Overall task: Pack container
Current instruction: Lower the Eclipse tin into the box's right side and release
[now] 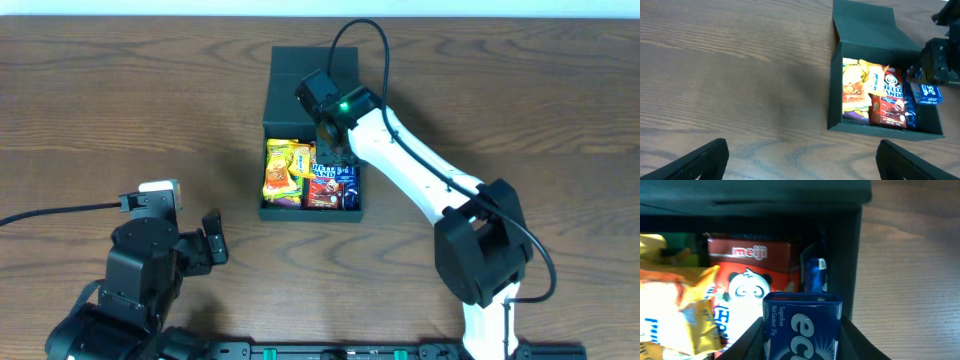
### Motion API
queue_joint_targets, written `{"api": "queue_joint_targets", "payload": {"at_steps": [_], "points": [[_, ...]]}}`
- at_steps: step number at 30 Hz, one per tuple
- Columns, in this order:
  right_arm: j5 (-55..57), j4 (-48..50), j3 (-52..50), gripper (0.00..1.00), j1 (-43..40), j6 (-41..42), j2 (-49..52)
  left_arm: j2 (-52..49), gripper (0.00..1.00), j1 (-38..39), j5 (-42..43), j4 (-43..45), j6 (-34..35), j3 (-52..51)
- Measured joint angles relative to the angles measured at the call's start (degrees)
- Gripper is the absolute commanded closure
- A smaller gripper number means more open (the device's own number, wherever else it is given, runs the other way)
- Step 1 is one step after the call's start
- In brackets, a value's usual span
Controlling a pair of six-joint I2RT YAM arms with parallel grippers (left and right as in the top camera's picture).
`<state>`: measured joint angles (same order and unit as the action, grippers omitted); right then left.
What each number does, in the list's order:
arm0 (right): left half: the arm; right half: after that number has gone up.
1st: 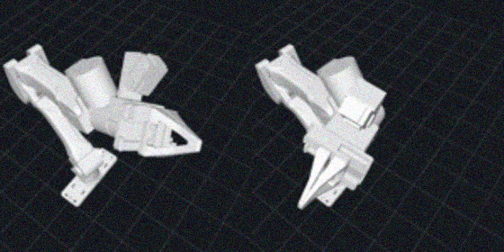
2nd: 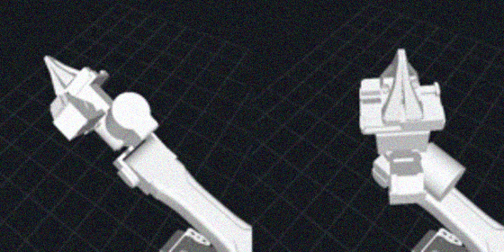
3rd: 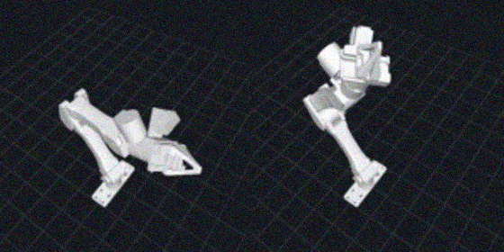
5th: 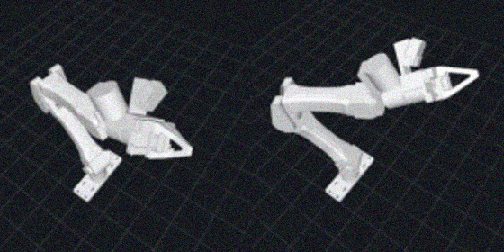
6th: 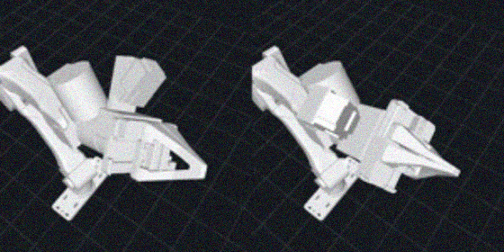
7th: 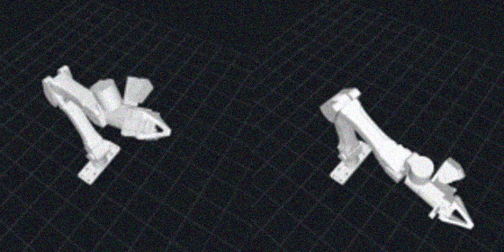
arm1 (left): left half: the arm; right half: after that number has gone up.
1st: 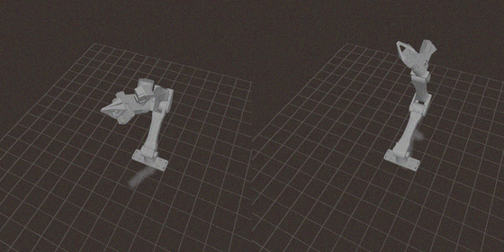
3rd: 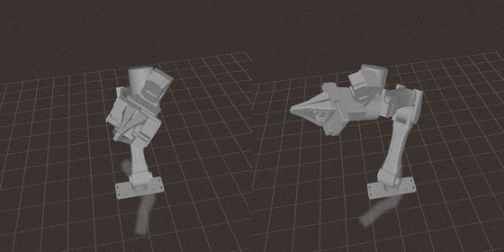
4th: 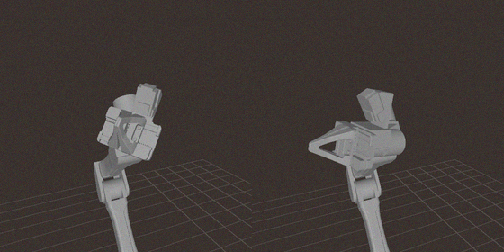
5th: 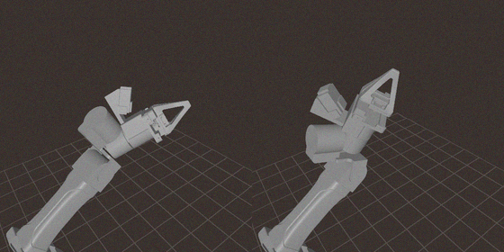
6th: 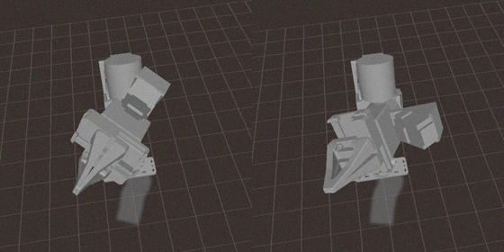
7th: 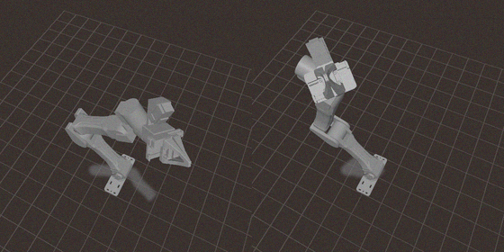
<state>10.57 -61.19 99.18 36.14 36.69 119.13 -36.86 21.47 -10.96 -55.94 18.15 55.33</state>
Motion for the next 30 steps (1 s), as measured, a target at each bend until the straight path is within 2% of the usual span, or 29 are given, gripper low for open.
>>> {"api": "queue_joint_targets", "payload": {"at_steps": [3, 5, 14, 22, 27, 30], "points": [[0.2, 0.0, -0.6, 0.43, 0.0, 0.3, 0.0, 0.0, 0.05, 0.0, 0.0, 0.0, 0.0, 0.0], [0.0, 0.3, -0.6, 0.37, 0.0, 0.5, 0.0, 0.0, 0.05, 0.0, 0.0, 0.0, 0.0, 0.0], [-0.1, 0.0, -0.5, 0.33, 0.2, 0.5, 0.0, 0.0, 0.05, 0.0, 0.0, 0.0, 0.0, 0.0], [-0.3, -3.7, 4.5, 0.27, 0.2, 0.4, -0.7, 0.0, 0.05, 0.0, 0.0, 0.0, 0.0, 0.0], [-0.3, -2.0, 6.3, 0.18, 0.2, -0.5, -6.4, 0.0, 0.05, 0.0, 0.0, 0.0, 0.0, 0.0], [-0.4, -1.1, 7.0, 0.18, -0.2, -1.4, -10.6, 0.0, 0.05, 0.0, 0.0, 0.0, 0.0, 0.0]]}}
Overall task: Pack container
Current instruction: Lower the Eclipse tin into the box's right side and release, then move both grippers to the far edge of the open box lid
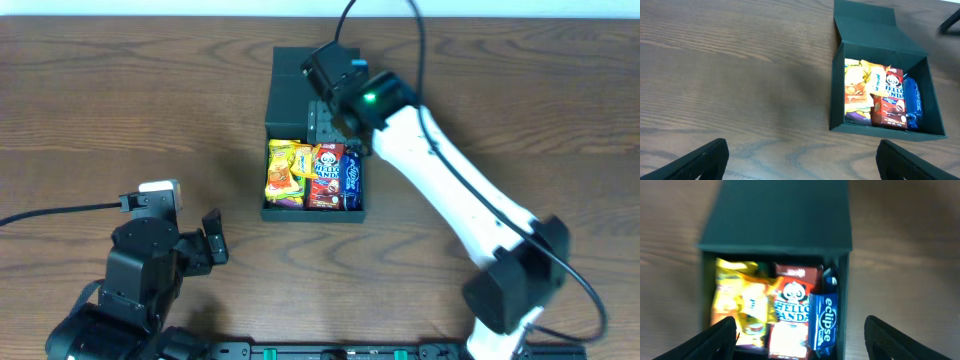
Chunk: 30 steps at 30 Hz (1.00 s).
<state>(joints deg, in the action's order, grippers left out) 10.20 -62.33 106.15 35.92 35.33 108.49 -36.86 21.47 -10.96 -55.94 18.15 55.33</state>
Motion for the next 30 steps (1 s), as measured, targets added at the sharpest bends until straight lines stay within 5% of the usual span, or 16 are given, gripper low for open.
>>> {"api": "queue_joint_targets", "payload": {"at_steps": [18, 21, 25, 26, 27, 30], "points": [[-1.7, -2.6, -4.7, 0.31, -11.3, -5.1, -2.5, 0.0, 0.05, 0.0, 0.0, 0.5, 0.0, 0.0], [-2.4, -0.7, -4.7, 0.5, -13.7, -7.4, -2.5, 0.0, 0.05, 0.0, 0.0, 0.6, 0.0, 0.0], [-4.9, 2.7, -5.0, 0.98, -16.2, -10.3, -2.4, 0.0, 0.05, 0.0, 0.0, 1.7, 0.0, 0.0], [-5.7, 3.7, -5.0, 0.99, -16.9, -10.8, -2.4, 0.0, 0.03, 0.0, 0.0, 2.7, 0.0, 0.0], [-6.3, 4.7, -5.0, 0.99, -17.3, -11.2, -2.4, 0.0, 0.05, 0.0, 0.0, 3.5, 0.0, 0.0], [-9.0, 8.5, -5.0, 0.99, -18.6, -13.5, -1.6, -0.1, 0.54, 0.0, -0.1, 7.6, 0.0, 0.0]]}}
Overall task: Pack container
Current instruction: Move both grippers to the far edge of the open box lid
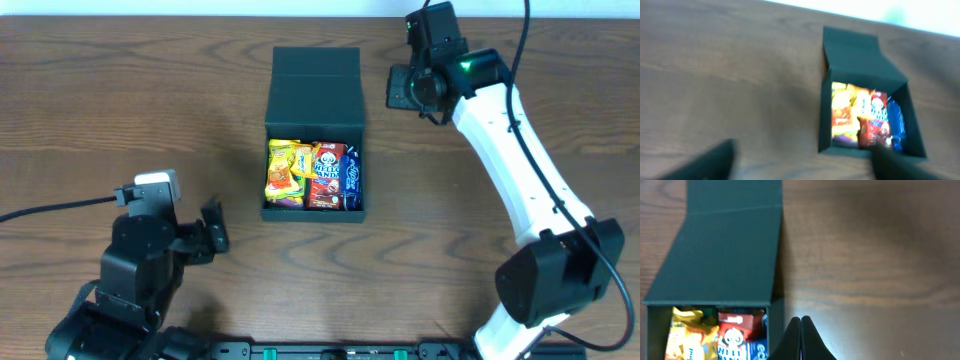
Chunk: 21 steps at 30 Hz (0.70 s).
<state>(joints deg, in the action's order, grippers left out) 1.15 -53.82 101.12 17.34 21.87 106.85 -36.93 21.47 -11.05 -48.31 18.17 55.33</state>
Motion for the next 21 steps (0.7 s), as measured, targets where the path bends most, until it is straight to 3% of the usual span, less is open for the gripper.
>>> {"api": "queue_joint_targets", "payload": {"at_steps": [4, 5, 15, 21], "points": [[-2.8, 3.8, 0.0, 0.99, -1.1, -1.9, 2.2, -1.3, 0.9, 0.0, -0.3, 6.1, 0.2, 0.0], [-3.8, 5.2, 0.0, 0.99, -1.5, -2.5, 3.2, -2.1, 0.94, 0.0, -0.3, 7.7, 0.0, 0.0], [-12.7, 12.4, -0.4, 0.99, -5.6, -8.8, 9.4, -21.4, 0.94, -1.3, 0.7, 24.0, 1.6, 0.1], [-19.5, 12.1, -0.4, 0.99, -8.7, -11.3, 9.4, -33.1, 0.94, -11.6, 13.0, 32.7, 3.1, 0.2]]}}
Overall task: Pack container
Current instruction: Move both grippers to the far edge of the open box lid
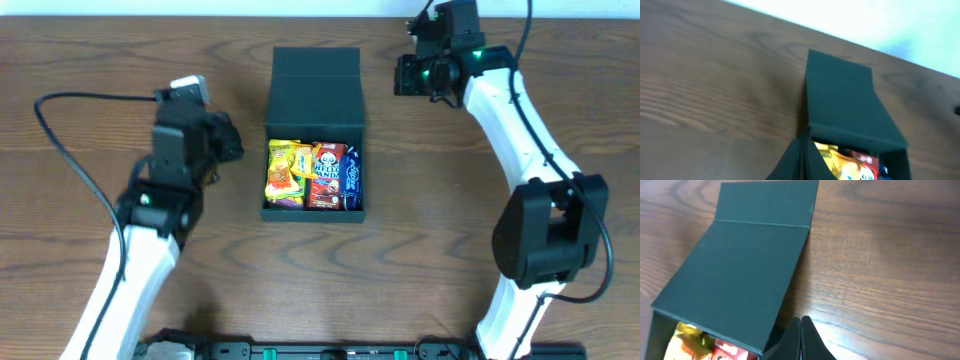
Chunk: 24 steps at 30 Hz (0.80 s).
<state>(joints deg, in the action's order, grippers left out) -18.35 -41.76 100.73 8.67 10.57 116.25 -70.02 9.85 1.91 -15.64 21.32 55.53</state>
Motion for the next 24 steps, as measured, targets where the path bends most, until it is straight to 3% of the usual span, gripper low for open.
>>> {"api": "queue_joint_targets", "payload": {"at_steps": [5, 9, 15, 24], "points": [[-3.2, -1.3, 0.0, 0.99, -2.3, -1.6, 0.0, -11.1, 0.94, -10.2, 11.2, 1.5, 1.0, 3.2], [-4.7, -2.8, 0.0, 0.99, -2.3, -2.1, 0.0, -19.5, 0.94, -14.1, 17.7, 2.2, 0.8, 9.5], [-7.7, -3.2, 0.0, 0.98, -2.3, -2.0, 0.0, -34.4, 0.94, -15.9, 26.9, 1.0, 0.7, 22.1], [-8.5, -2.8, 0.0, 0.99, -2.3, 0.1, 0.1, -53.3, 0.94, -16.0, 34.0, -11.4, 0.5, 41.3]]}}
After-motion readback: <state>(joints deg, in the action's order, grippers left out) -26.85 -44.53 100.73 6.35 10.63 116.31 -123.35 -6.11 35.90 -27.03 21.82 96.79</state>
